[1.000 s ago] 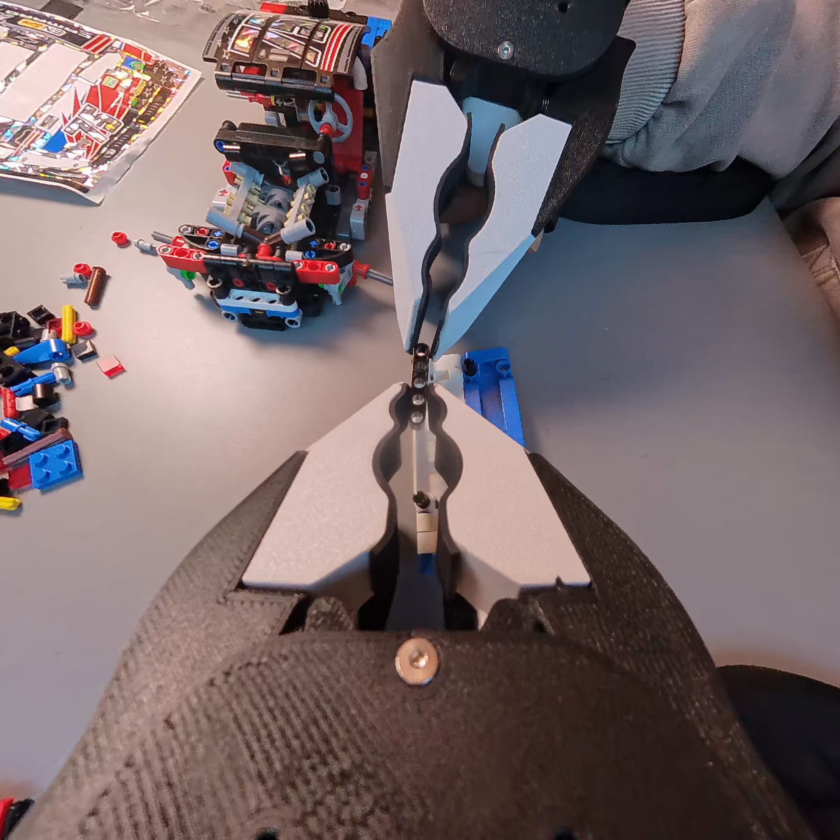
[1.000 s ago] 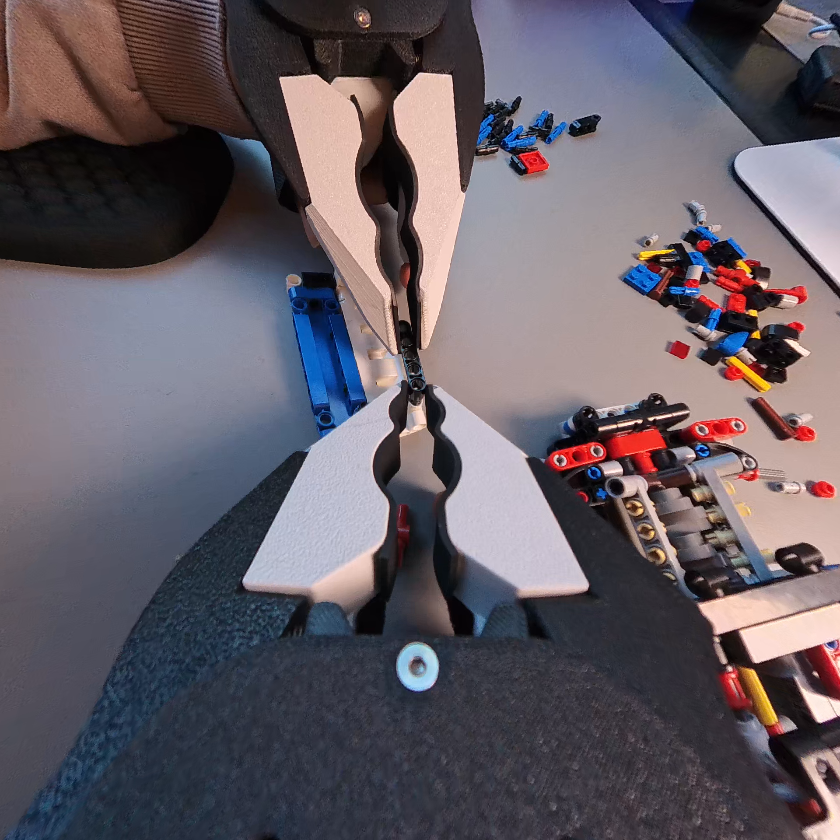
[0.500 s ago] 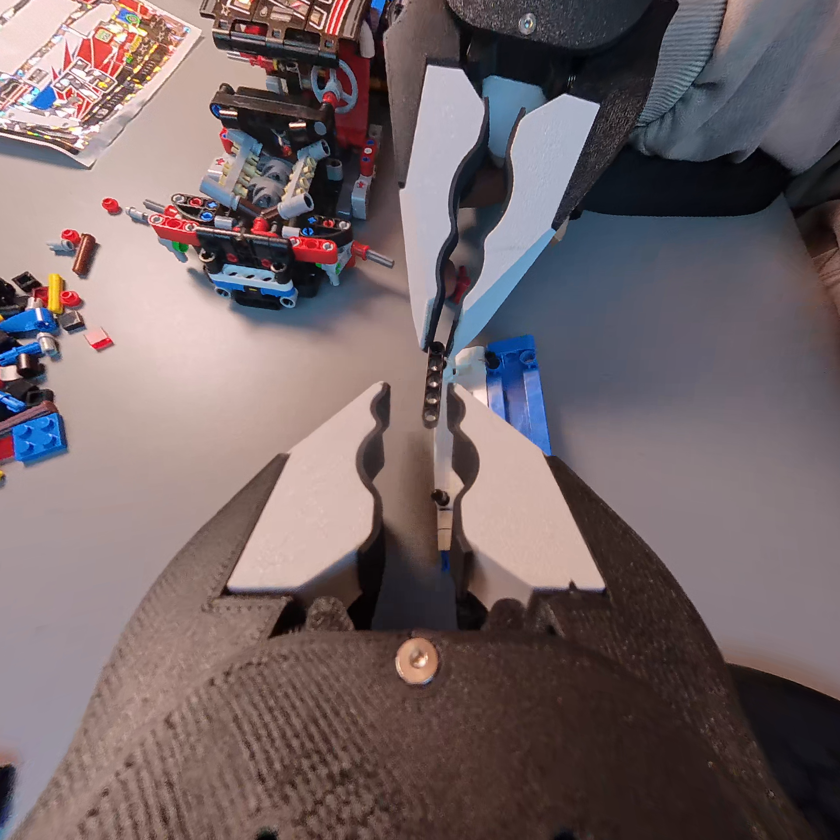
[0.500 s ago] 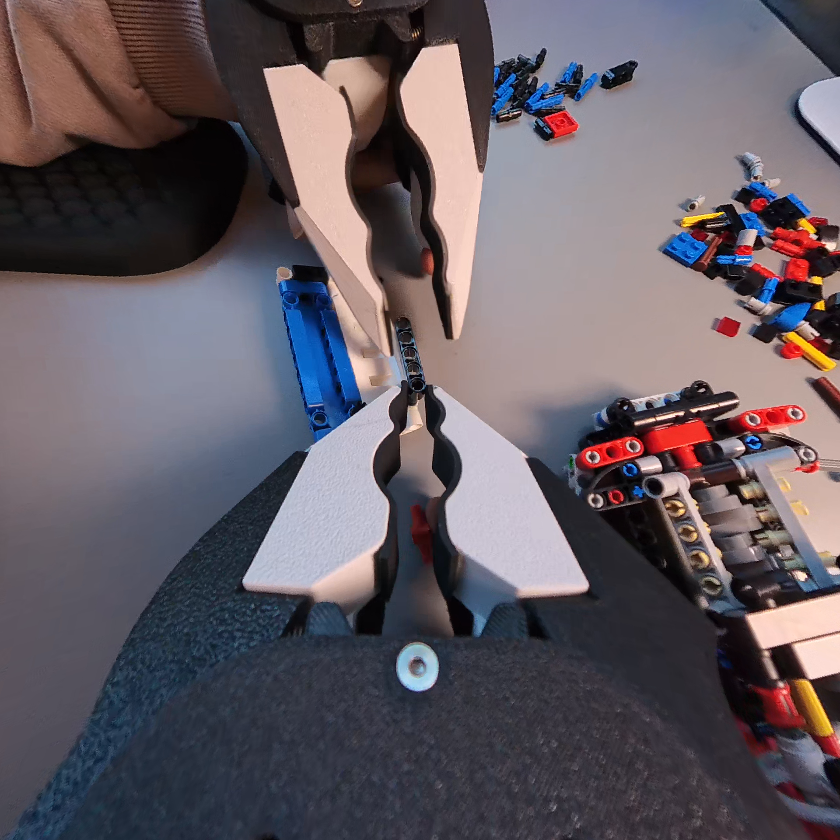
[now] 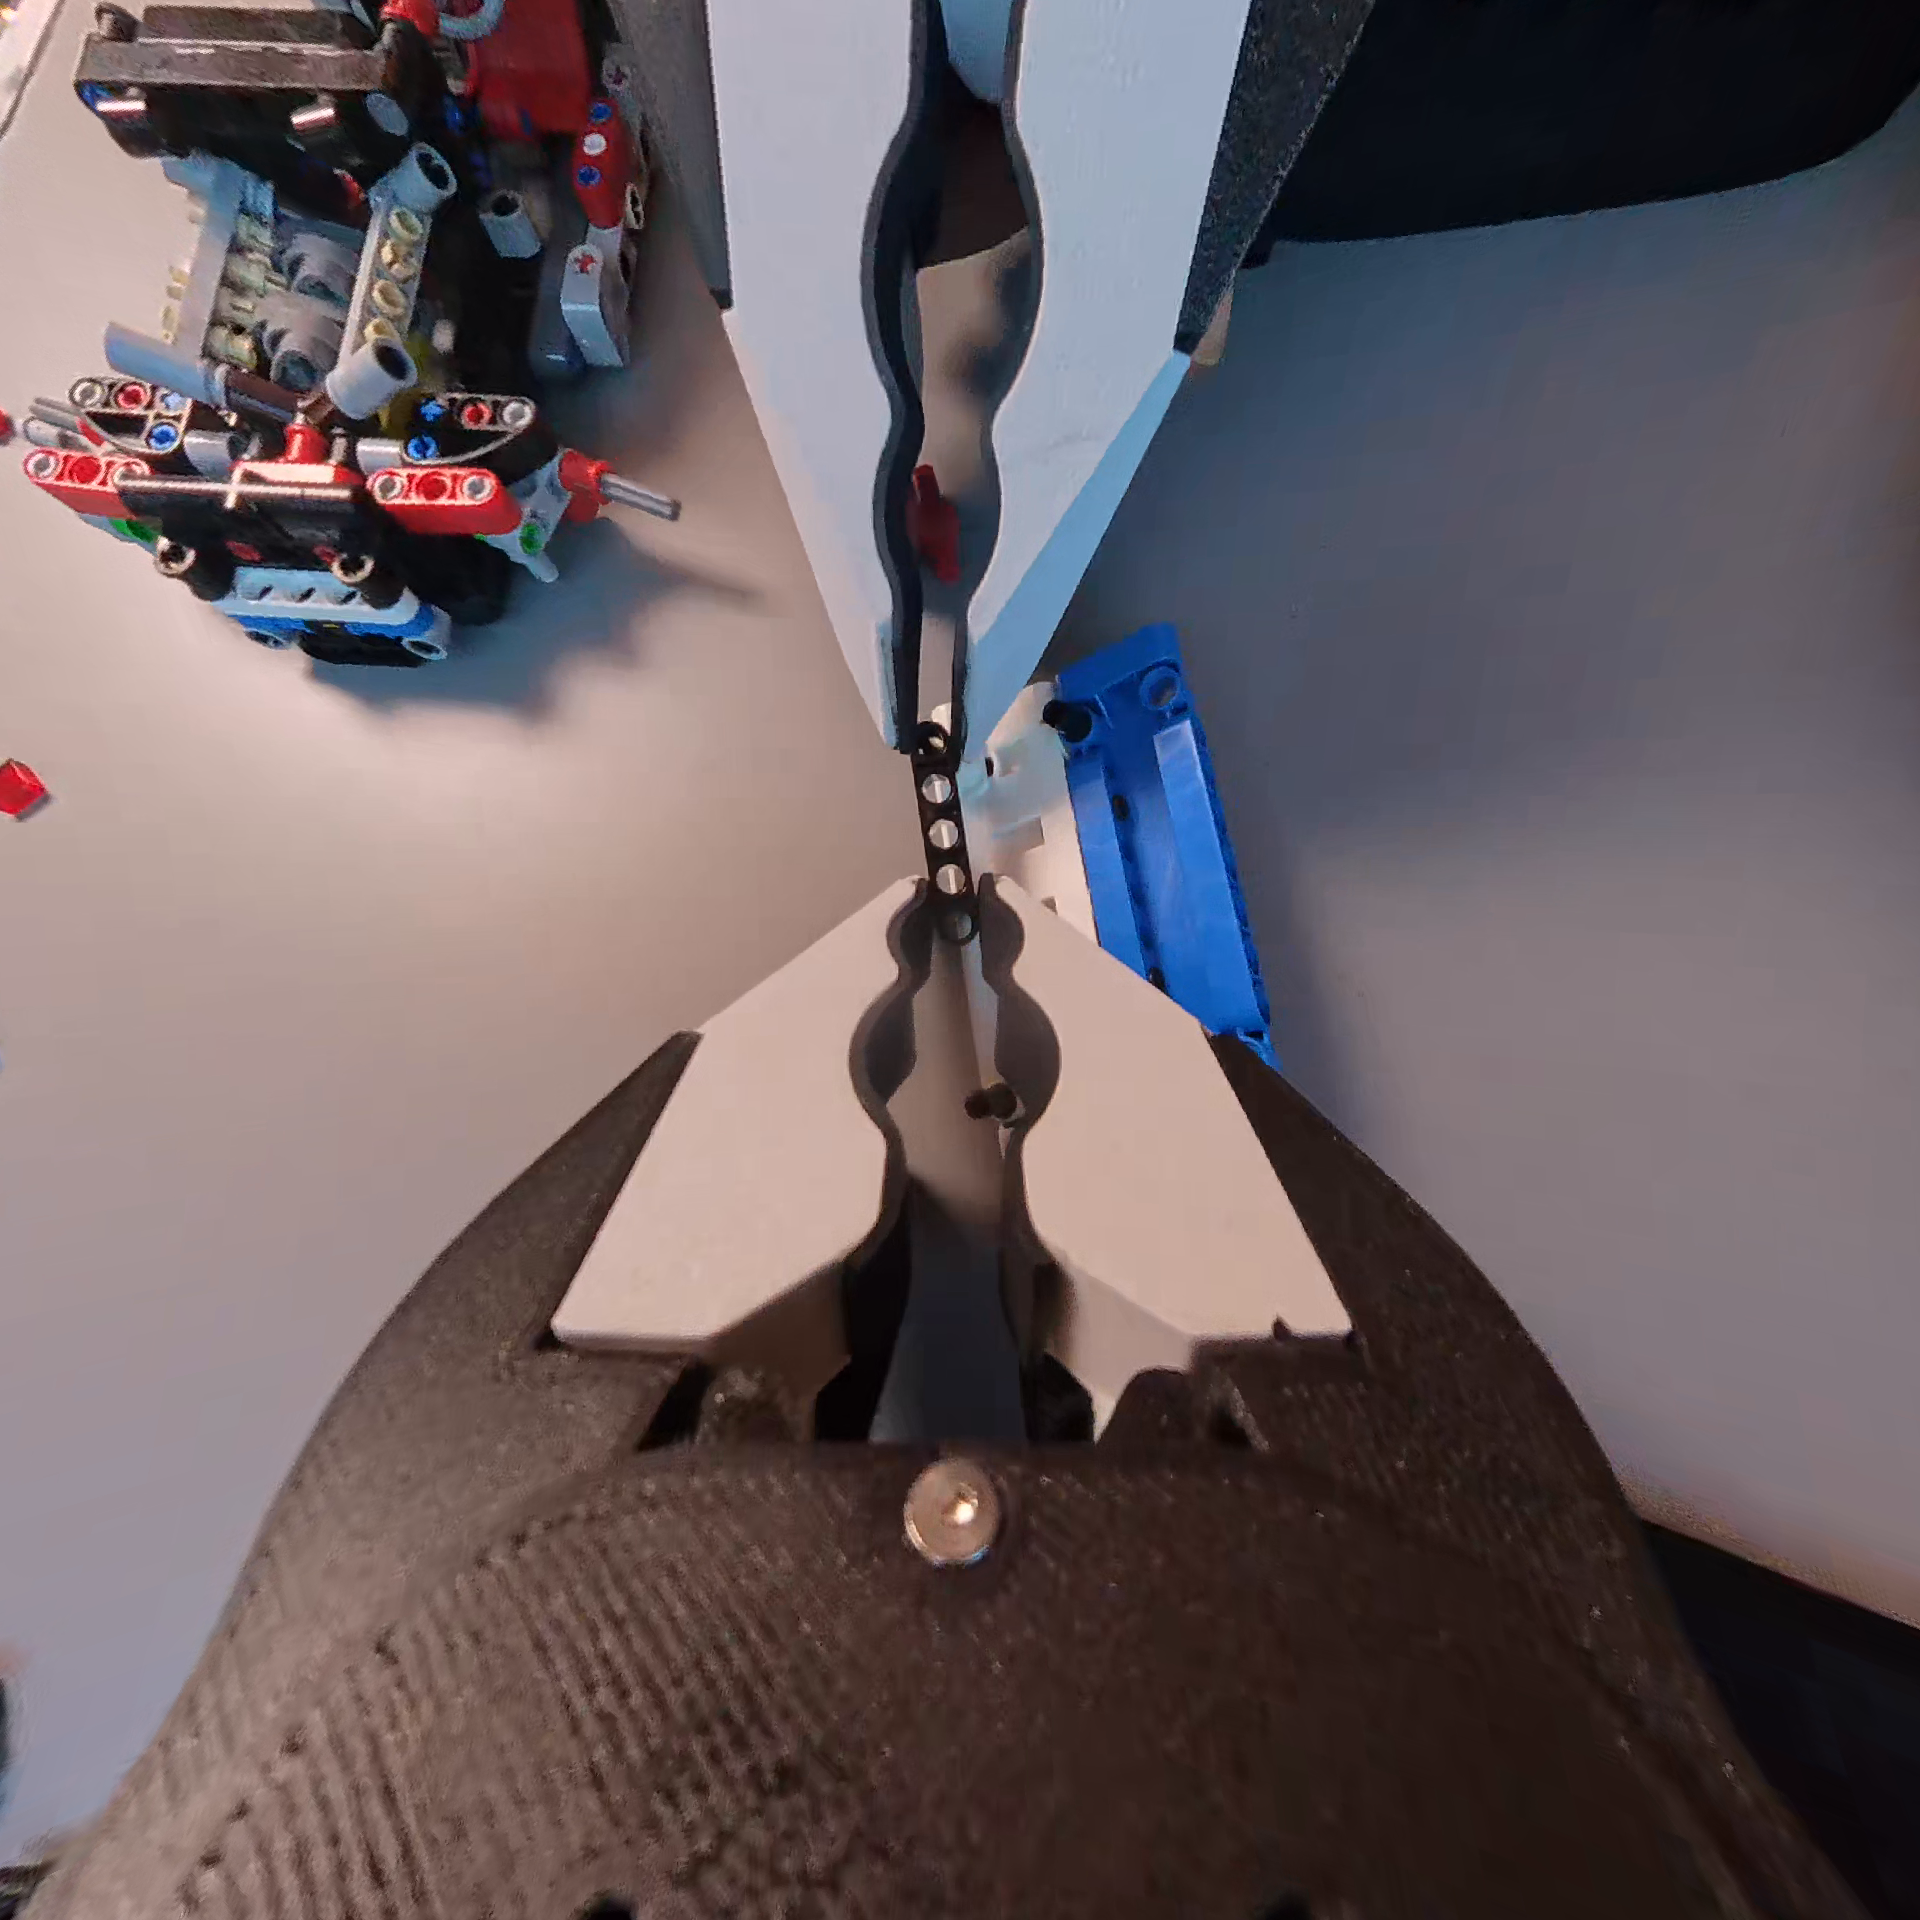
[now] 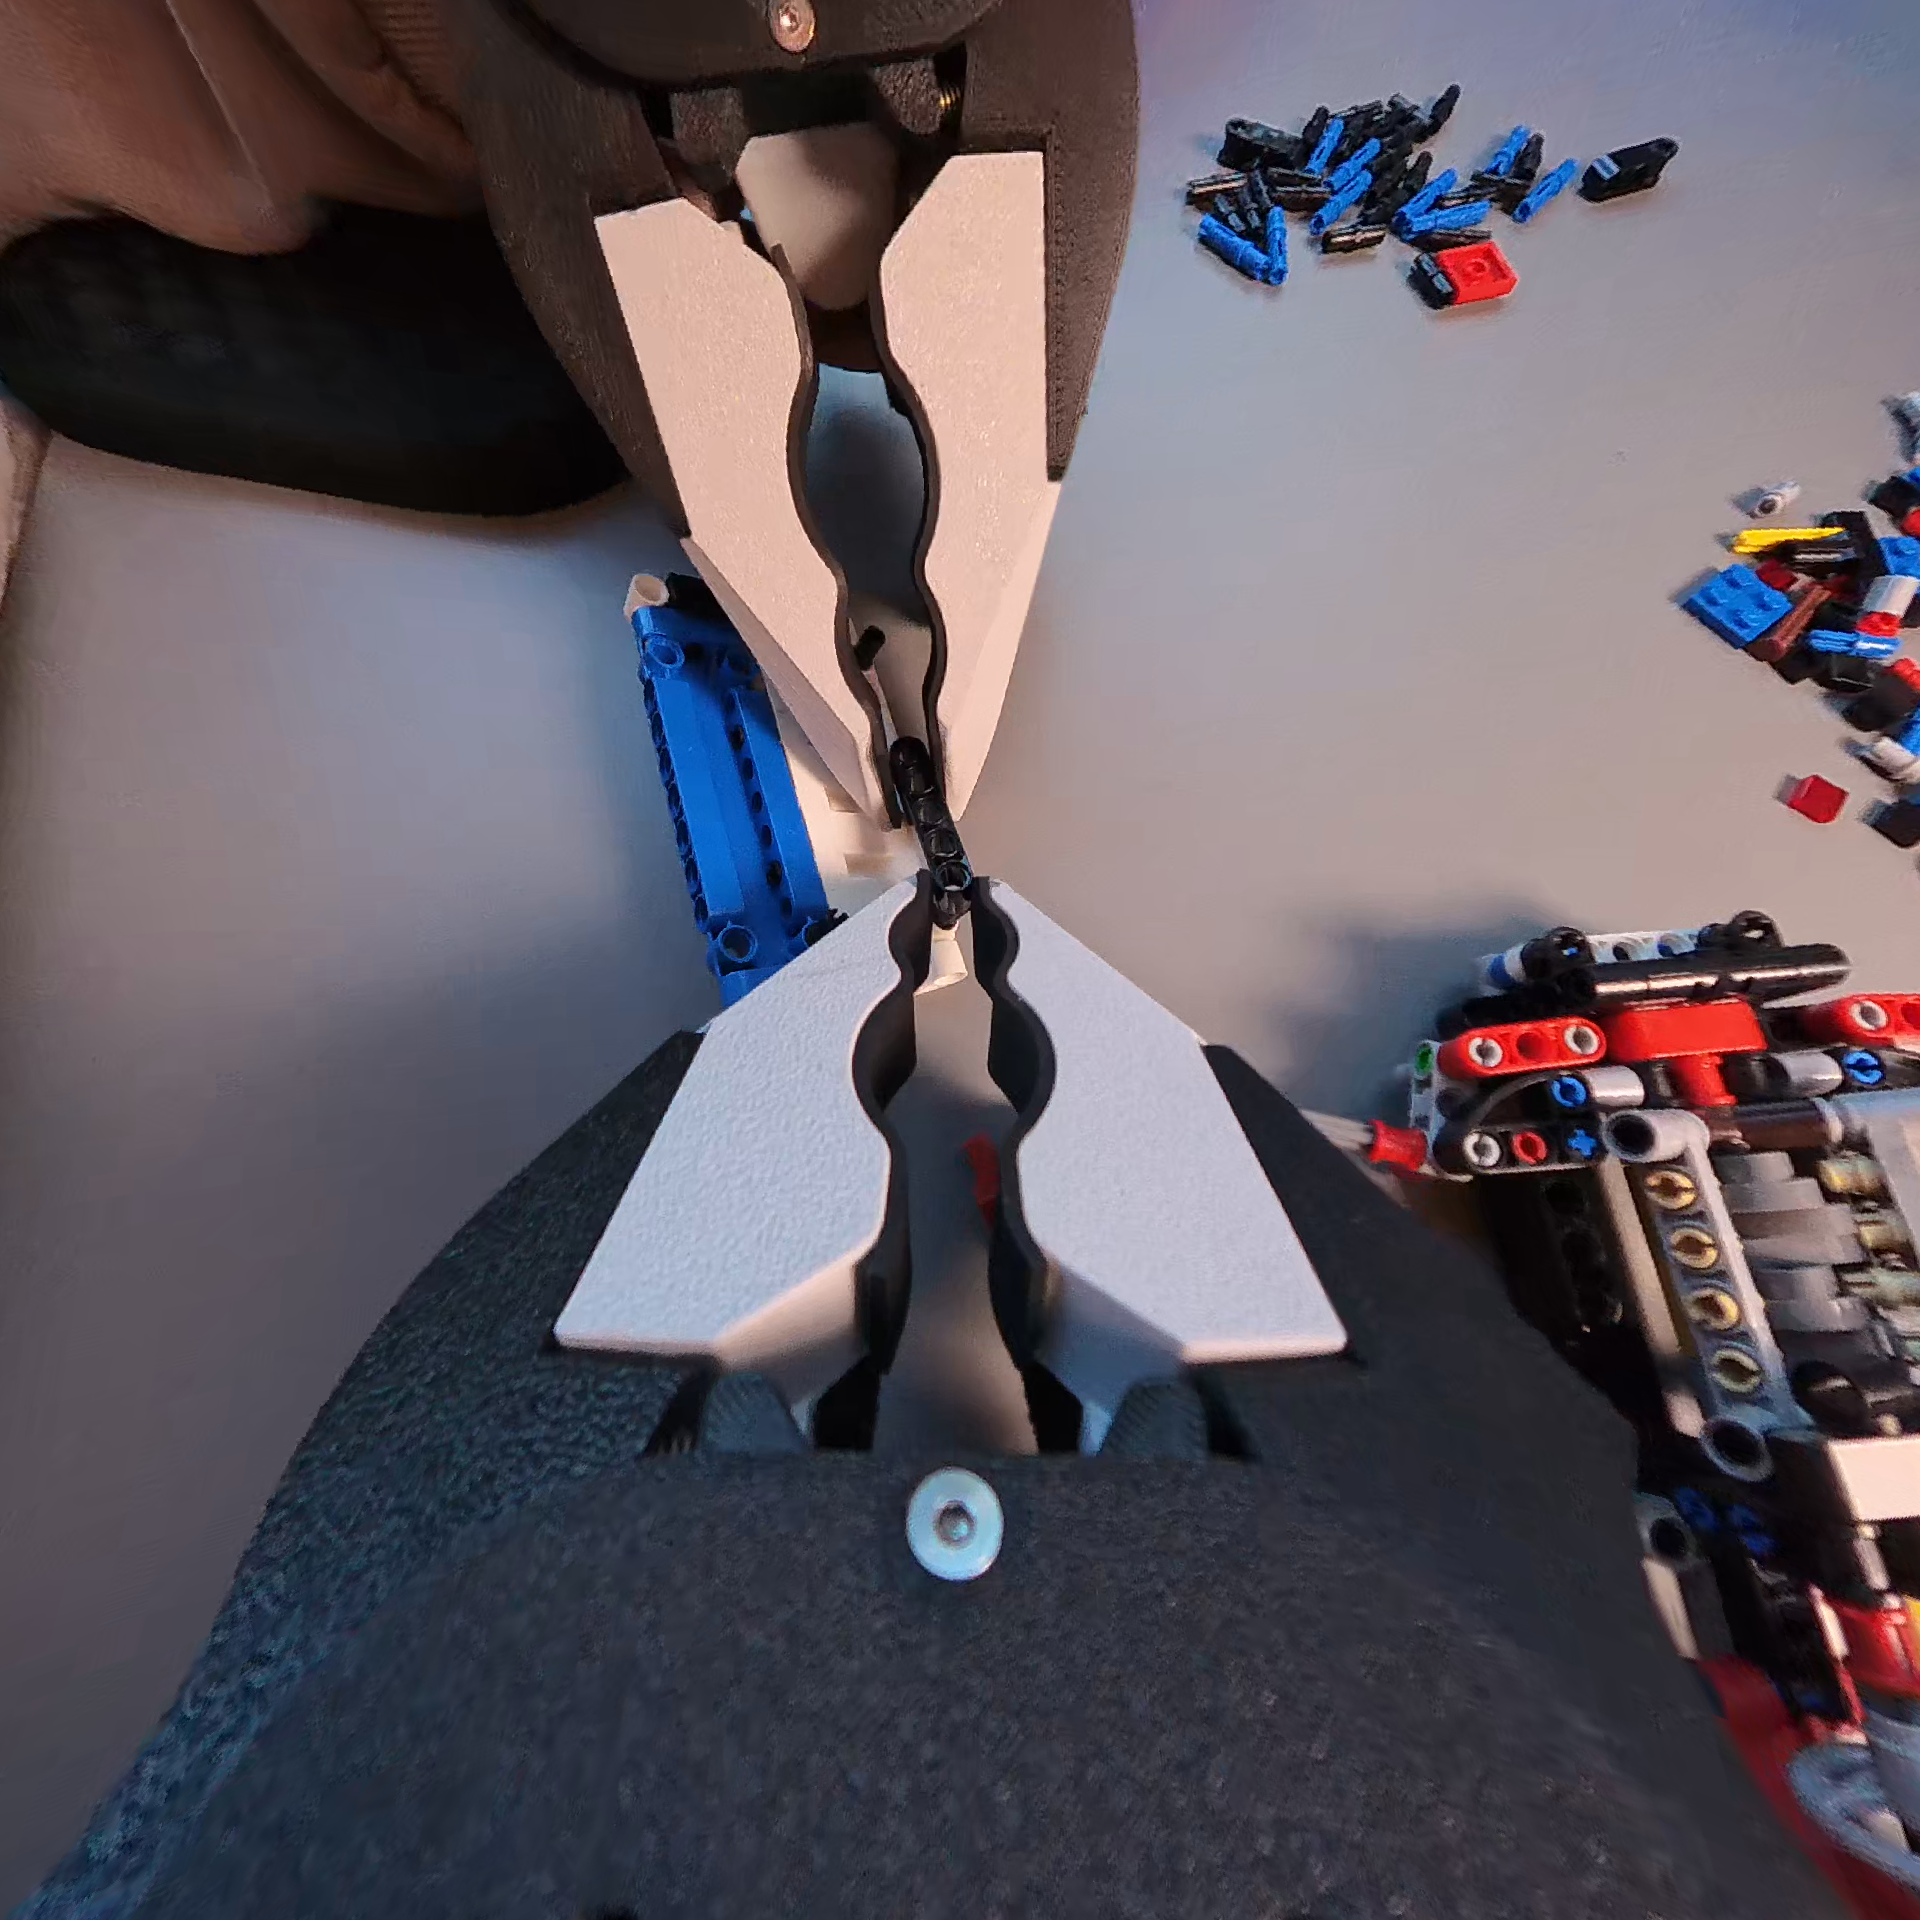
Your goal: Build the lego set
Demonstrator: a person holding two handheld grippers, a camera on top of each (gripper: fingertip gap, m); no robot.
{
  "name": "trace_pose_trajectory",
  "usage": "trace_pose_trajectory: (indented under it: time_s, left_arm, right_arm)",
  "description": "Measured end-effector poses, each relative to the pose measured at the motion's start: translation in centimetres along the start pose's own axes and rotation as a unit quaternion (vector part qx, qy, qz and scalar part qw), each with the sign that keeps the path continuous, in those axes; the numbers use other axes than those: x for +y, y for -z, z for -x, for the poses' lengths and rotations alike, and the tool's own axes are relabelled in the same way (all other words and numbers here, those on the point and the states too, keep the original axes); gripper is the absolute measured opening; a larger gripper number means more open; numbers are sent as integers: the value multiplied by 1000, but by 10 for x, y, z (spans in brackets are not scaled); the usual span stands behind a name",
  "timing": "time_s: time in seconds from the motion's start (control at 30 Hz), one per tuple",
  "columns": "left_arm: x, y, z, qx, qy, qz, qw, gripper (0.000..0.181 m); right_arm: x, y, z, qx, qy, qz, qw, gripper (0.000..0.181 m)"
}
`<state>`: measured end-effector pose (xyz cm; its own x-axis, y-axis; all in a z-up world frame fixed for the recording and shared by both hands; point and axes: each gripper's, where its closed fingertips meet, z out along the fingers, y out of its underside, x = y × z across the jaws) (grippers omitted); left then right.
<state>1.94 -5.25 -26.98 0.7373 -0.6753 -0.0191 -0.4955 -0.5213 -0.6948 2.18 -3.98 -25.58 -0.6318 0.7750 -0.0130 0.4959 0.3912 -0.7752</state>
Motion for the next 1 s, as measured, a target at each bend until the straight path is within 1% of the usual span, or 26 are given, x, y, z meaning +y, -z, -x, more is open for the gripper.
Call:
trace_pose_trajectory:
  time_s: [0.13, 0.23, 0.3, 0.43, 0.5, 0.7, 0.77, 0.83, 0.9, 1.0]
  left_arm:
    - [-2, -1, -6, -11, -6, 3, 1000, 6]
    - [-2, 0, -9, -12, -7, 3, 1000, 10]
    - [-1, 1, -14, 4, 3, 2, 1000, 10]
    - [2, 6, -27, 67, 56, -1, 996, 25]
    - [3, 7, -31, 82, 67, 0, 994, 28]
    - [0, 5, -37, 80, 79, 9, 994, 20]
    - [-3, 3, -41, 80, 82, 12, 993, 12]
    - [-2, 0, -38, 63, 77, 22, 995, 2]
    - [-4, 0, -34, 39, 50, 20, 998, 1]
    - [-11, 4, -22, -20, 9, 11, 1000, 0]
  right_arm:
    - [2, 2, 6, -8, 8, 6, 1000, 5]
    - [3, 2, 10, -13, 17, 11, 1000, 5]
    - [3, 2, 13, -19, 26, 14, 999, 5]
    - [3, 2, 22, -31, 49, 8, 998, 5]
    - [1, 4, 23, -33, 55, 0, 998, 5]
    - [-3, 26, 15, -16, 53, -23, 998, 5]
    - [-4, 35, 15, -14, 47, -35, 998, 5]
    - [-3, 43, 16, -12, 43, -42, 998, 5]
    - [-2, 47, 19, -12, 38, -51, 998, 5]
    - [-3, 46, 24, -15, 32, -61, 998, 5]
